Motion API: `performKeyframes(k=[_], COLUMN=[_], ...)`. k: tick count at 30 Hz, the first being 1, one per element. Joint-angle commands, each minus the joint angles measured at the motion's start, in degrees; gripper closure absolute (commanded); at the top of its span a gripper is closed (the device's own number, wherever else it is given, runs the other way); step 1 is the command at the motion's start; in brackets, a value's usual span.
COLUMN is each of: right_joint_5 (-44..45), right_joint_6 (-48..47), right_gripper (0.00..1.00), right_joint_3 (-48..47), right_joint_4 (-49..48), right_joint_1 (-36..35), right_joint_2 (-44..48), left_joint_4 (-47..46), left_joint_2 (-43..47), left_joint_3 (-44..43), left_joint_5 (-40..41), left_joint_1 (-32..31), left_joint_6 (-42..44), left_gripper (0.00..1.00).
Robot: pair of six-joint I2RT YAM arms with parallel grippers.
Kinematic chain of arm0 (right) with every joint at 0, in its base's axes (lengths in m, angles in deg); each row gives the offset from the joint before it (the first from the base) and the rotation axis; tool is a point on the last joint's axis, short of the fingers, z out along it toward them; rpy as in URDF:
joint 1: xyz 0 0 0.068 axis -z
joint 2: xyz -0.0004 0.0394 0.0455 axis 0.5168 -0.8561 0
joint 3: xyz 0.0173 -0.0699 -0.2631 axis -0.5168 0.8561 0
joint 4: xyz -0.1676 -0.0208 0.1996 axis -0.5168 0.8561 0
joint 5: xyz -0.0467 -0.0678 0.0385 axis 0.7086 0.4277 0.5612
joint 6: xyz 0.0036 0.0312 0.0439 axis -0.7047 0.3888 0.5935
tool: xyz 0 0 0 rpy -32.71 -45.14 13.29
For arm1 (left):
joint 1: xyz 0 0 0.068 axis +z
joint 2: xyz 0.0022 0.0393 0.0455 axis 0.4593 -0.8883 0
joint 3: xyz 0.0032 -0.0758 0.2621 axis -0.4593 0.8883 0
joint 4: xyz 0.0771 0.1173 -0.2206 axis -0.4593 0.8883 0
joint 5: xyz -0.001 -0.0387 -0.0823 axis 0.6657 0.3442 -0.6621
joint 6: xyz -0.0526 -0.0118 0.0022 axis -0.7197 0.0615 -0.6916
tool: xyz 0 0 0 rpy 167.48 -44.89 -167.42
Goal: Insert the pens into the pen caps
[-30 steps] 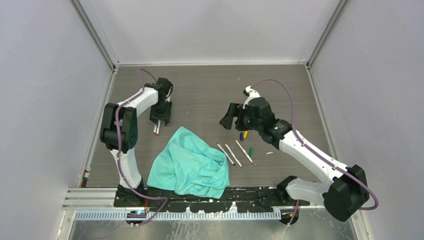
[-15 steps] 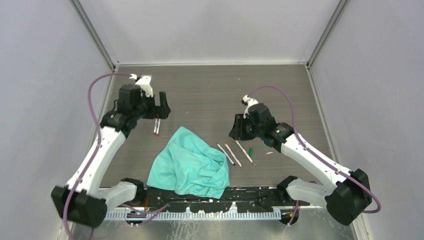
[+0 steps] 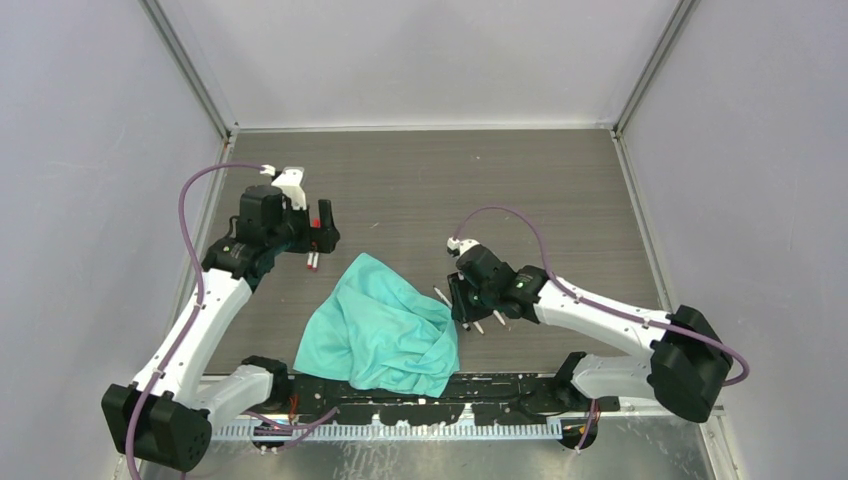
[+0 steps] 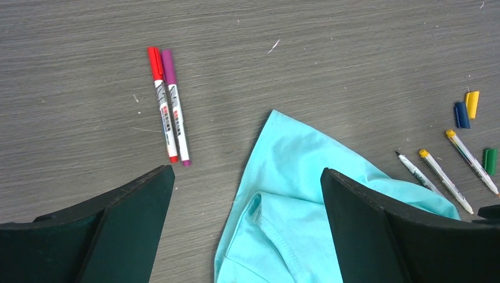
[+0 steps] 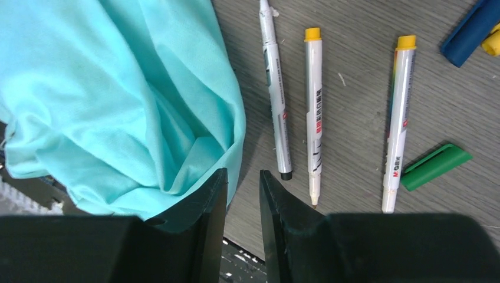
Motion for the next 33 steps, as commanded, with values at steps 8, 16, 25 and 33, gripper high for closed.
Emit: performKeyframes(k=[8, 16, 25, 33], right_joint_5=[7.53, 9.77, 12.46, 17.33], right_joint_6=[-1.68, -1.94, -2.05, -0.88], right_gripper=[0.68, 0.66, 0.64, 0.66], right_joint_3=[-1.56, -1.31, -1.14, -1.04], right_joint_4=[-4.42, -5.36, -6.42, -5.55], right_joint_1=[-2.62, -4.20, -5.46, -6.82], right_joint_2=[-6.80, -9.08, -11.31, -12.90], left_joint_4=[-3.63, -3.75, -3.64, -3.59], left_joint_2=[0.83, 1.44, 2.09, 2.87], left_joint_3=[-1.02, -0.91, -0.78, -0.61], left_joint_5=[-0.61, -0.76, -0.83, -0.69], left_joint_1=[0.12, 0.09, -0.17, -0.32], left_joint_6=[0.71, 0.72, 0.73, 0.70], left_gripper=[0.02, 0.02, 0.02, 0.02])
